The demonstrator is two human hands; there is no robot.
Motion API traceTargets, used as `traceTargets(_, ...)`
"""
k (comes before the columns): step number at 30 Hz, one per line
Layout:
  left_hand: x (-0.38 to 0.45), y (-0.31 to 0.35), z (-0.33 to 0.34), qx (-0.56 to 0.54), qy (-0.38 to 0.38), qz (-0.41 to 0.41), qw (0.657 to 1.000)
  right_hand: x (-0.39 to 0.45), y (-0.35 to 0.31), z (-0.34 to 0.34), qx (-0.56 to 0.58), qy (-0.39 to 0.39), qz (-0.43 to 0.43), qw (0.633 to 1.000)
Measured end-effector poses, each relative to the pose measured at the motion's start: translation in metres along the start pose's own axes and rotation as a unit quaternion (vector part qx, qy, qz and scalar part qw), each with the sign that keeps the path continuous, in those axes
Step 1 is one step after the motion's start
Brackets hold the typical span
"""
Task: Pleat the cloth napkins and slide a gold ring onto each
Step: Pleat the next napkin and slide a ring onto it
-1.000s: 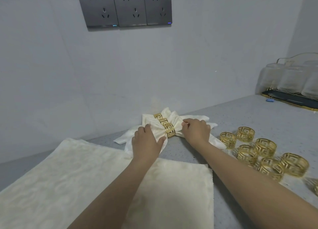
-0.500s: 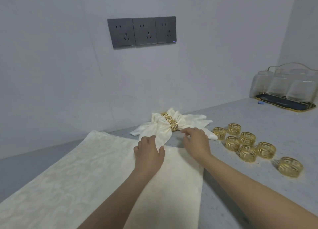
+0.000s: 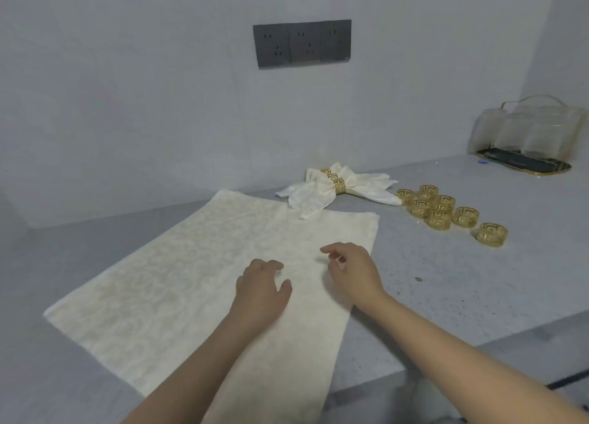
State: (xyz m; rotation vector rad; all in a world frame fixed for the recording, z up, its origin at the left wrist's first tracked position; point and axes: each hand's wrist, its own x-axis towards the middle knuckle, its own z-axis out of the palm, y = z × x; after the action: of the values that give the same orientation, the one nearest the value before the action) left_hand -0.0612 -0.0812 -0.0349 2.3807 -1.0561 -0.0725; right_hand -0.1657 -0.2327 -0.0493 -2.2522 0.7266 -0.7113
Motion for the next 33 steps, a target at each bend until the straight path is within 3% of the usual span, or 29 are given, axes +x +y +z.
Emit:
traceTargets(9,-0.088,-0.064,-0.043,-0.018,-0.097,-0.043,0.994,-0.072,-0.014,0.012,-0.058,-0.139,-0.126,0.981)
traceTargets(14,-0.109,-0.081,-0.057,-0.056,-0.13,-0.042,0.989,-0.081,-0.02,0.001,-0.098,-0.255,-0.122,0.954)
traceTargets(26,-0.103,-0.077,-0.056,-0.154,0.046,-0.08,0.984,-0.072,-0.036,0.001,0.075,-0.155,-0.005,0.985)
traceTargets(33,-0.084,-0.056,-0.092,-0.082,0.045,-0.056,0.994,-0.047,-0.065,-0.017,0.024,-0.109,-0.065,0.992)
